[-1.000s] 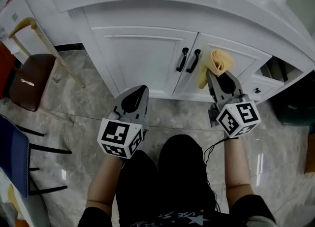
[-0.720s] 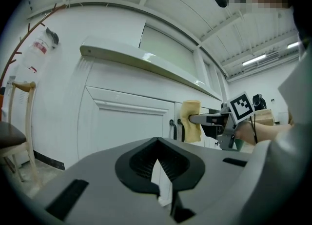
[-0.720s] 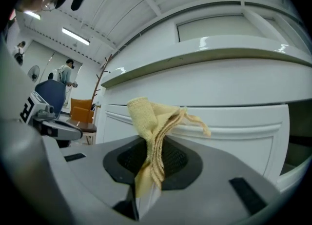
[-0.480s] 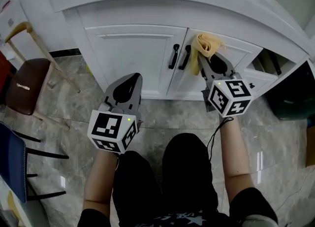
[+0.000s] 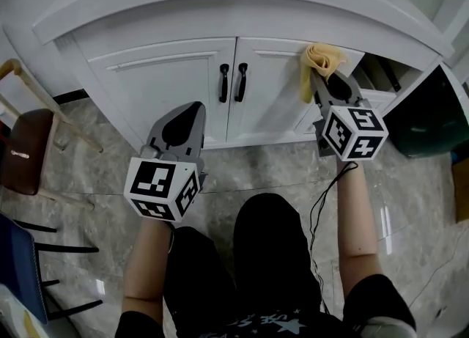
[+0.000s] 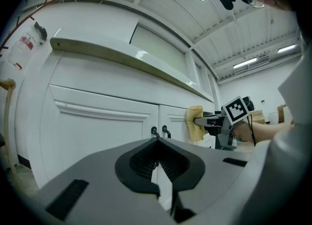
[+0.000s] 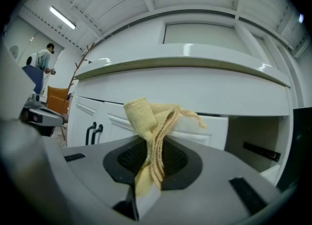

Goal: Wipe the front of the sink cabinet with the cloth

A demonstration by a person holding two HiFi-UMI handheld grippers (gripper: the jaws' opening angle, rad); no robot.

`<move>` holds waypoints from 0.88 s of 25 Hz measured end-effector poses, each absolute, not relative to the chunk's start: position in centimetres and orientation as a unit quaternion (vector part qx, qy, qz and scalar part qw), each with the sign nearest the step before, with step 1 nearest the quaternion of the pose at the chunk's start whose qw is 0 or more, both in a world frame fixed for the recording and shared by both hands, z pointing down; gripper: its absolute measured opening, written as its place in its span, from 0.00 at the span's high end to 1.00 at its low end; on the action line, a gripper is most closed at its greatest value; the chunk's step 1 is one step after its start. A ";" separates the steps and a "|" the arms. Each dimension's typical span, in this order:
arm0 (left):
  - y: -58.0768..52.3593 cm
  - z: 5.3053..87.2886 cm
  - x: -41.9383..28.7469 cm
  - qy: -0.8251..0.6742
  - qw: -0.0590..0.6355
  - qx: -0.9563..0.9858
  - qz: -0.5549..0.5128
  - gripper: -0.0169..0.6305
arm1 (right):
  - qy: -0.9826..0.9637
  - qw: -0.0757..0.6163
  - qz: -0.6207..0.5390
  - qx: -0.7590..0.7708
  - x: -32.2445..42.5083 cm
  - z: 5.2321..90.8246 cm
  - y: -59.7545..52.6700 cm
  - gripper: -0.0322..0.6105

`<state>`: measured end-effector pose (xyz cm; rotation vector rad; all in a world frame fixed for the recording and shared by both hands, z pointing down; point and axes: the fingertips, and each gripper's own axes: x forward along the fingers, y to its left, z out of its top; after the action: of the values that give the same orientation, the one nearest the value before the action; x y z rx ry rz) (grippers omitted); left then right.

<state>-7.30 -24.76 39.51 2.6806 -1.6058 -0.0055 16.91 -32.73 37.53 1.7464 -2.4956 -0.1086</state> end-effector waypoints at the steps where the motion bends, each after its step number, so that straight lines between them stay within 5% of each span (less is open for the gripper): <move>1: -25.1 39.6 -6.7 -0.510 0.010 0.860 0.000 0.95 | -0.811 0.048 -0.033 0.582 18.1 37.6 -32.8 0.83; 13: -26.3 41.0 -2.3 -0.476 0.022 0.879 0.020 0.95 | -0.752 0.032 0.011 0.658 27.8 39.6 -32.6 0.83; 22: -25.5 42.2 -5.7 -0.504 0.017 0.863 0.033 0.95 | -0.839 0.016 0.017 0.543 16.9 41.2 -30.4 0.83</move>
<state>-5.68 -25.47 42.20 2.6810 -1.5670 0.1023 16.89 -30.35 41.17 1.6891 -2.6112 0.0520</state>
